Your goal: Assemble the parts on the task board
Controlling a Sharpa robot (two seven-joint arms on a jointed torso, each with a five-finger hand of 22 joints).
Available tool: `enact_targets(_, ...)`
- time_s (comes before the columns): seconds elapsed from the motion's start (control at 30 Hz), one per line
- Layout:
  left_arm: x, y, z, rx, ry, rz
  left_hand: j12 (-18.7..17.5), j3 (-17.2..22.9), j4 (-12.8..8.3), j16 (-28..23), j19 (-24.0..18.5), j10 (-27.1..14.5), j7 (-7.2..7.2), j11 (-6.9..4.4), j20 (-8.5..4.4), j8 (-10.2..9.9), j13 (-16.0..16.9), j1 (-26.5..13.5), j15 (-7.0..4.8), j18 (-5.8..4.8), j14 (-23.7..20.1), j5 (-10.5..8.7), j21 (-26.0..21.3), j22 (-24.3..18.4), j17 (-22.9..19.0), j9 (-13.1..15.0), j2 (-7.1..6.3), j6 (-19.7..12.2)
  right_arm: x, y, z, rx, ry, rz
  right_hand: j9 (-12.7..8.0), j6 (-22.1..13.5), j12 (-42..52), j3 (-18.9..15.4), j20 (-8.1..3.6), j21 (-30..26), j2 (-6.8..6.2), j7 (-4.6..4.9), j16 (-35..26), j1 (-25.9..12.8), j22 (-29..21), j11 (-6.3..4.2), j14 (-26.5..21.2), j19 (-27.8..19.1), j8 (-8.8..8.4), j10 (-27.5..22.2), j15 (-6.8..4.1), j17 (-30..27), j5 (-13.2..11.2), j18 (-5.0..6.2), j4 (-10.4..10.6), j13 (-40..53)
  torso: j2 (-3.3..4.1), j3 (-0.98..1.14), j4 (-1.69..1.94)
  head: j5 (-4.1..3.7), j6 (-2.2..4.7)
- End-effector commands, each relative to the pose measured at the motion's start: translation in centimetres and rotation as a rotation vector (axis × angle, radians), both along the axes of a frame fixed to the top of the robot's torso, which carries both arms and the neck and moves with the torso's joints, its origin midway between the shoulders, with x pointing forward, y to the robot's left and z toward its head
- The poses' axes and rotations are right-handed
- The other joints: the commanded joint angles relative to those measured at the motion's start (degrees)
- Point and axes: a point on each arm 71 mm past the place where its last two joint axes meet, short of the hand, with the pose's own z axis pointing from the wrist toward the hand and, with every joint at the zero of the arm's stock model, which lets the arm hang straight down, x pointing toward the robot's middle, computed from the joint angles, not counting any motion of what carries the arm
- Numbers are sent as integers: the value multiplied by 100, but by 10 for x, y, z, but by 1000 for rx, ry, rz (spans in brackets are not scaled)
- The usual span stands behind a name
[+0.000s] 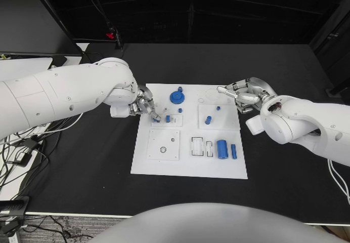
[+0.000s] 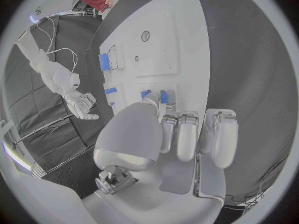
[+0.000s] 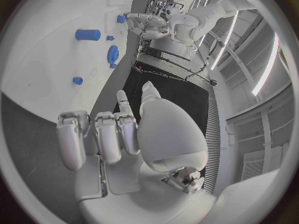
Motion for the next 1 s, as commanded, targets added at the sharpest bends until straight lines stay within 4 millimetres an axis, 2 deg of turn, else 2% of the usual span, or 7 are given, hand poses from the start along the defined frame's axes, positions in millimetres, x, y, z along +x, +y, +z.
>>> enact_targets(0.03, -3, 2, -6, 43, 28, -14, -39, -80, 4, 5, 608, 629, 25, -23, -18, -52, 1488, -239, -5, -36, 610, -75, 18, 1509, 1510, -53, -35, -38, 0, 1, 1, 5, -4, 7, 9, -5, 14, -35, -26, 19, 59, -27, 14, -6, 1510, -32, 605, 615, 30, 597, -27, 1510, 27, -41, 14, 1508, 1, 4, 1, -6, 0)
enact_targets(0.2, -3, 1, -7, 46, 33, -21, -39, -224, 2, 5, 608, 629, 30, -19, -11, -72, 1488, -459, 1, -36, 610, -284, 18, 1509, 1510, -75, -45, -32, 0, 1, 1, 5, -4, 7, 9, -5, 14, -35, -26, 19, 59, -27, 14, -6, 1510, -32, 605, 615, 30, 597, -27, 1510, 27, -41, 14, 1508, -2, 1, 1, -13, 0)
enact_targets(0.3, -3, 0, -6, 43, 33, -23, -39, -356, 5, 5, 608, 629, 39, -10, -7, -82, 1488, -658, 8, -36, 610, -489, 18, 1509, 1510, -88, -52, -18, 0, 1, 1, 5, -4, 7, 9, -5, 14, -35, -26, 19, 59, -27, 14, -6, 1510, -32, 605, 615, 30, 597, -27, 1510, 27, -41, 14, 1508, 2, 1, -1, -9, 0)
enact_targets(0.4, -2, -1, -6, 36, 30, -25, -39, -514, 7, 5, 608, 629, 48, -2, 0, -93, 1488, -904, 15, -36, 610, -578, 18, 1509, 1510, -103, -50, -8, 0, 1, 1, 4, -4, 6, 9, -5, 14, -35, -26, 19, 59, -27, 14, -6, 1510, -32, 605, 615, 30, 597, -27, 1510, 27, -41, 14, 1508, -3, 1, -2, -15, 0)
enact_targets(0.6, -1, -2, -5, 9, 12, -23, -39, -742, 10, 5, 608, 629, 44, -3, 7, -93, 1488, -1275, 17, -36, 610, -573, 18, 1509, 1510, -115, 18, 6, 0, 1, 1, 4, -3, 6, 9, -5, 14, -35, -26, 19, 59, -27, 14, -6, 1510, -32, 605, 615, 30, 597, -27, 1510, 27, -41, 14, 1508, -2, 1, 1, -16, 0)
enact_targets(1.0, -1, -4, -4, -20, -4, -27, -39, -826, 8, 5, 608, 629, 38, -10, 6, -84, 1488, -1400, 13, -36, 610, -452, 18, 1509, 1510, -115, 69, 16, 0, 1, 1, 4, -3, 6, 9, -5, 14, -35, -26, 19, 59, -27, 14, -6, 1510, -32, 605, 615, 30, 597, -27, 1510, 27, -41, 14, 1508, -2, 1, 1, -21, 0)
